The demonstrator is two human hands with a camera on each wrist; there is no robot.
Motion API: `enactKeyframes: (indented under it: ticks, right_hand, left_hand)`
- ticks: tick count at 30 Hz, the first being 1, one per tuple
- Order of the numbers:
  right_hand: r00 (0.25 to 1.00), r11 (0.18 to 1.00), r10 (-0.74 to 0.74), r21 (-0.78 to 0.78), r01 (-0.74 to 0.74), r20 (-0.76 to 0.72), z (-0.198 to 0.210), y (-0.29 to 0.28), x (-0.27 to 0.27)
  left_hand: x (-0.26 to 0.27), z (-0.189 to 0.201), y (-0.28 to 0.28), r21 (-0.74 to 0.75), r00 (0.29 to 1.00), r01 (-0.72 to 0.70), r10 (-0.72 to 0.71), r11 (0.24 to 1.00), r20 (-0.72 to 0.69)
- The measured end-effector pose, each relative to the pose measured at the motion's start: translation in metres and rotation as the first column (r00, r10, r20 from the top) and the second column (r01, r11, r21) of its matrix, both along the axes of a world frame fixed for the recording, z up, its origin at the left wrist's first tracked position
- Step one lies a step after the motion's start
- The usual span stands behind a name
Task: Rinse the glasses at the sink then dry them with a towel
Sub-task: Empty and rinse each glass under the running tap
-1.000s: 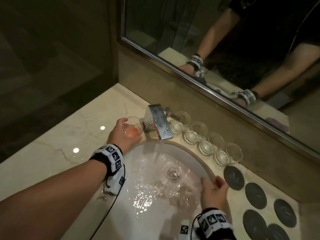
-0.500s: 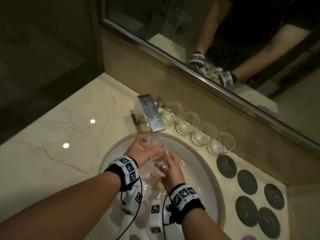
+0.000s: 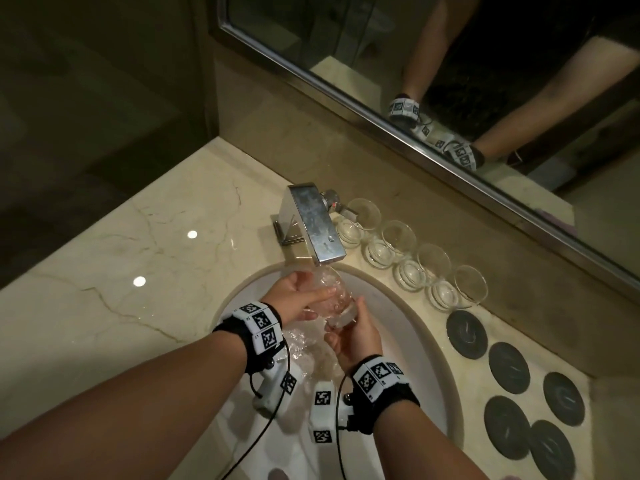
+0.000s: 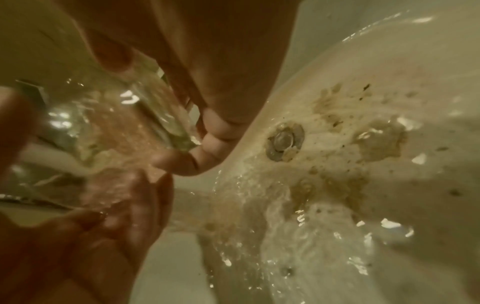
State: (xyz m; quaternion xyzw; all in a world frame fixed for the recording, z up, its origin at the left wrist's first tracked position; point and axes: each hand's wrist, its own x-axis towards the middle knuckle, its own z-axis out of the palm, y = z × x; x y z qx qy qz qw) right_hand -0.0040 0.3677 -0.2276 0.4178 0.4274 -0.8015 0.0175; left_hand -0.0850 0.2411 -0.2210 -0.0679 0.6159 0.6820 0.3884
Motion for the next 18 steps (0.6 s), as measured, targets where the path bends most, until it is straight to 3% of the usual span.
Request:
enactKeyframes:
  ticks: [5,10,14,18]
  right_hand:
    - [1.0,0.999,-0.027,-0.019,0.027,-0.012,-0.005,-0.005,-0.004]
    - [0.995,0.996,0.093,-0.014,-0.093,0.018,-0.004,-0.001,-0.001]
    - [1.0,0.995,0.006,-0.101,-0.005,0.006,-0.001,-0.002,-0.005]
    - [0.996,0.999,0.039,-0.008,-0.039,0.075,-0.003,0.002,-0.005]
  left_hand:
    - [0.004,-0.005,0.005,-0.061,1.0,0.011,-0.013,0.998,-0.026]
    - [0.007,0.002,0.006,-0.012,0.998,0.068,-0.068,0.998,-0.007]
    - [0.007,-0.002,0.007,0.015,1.0,0.005,-0.006,1.0,0.019]
    - [0.003,-0.011,0.007,0.065,0.998,-0.024,0.02,0.998,0.056]
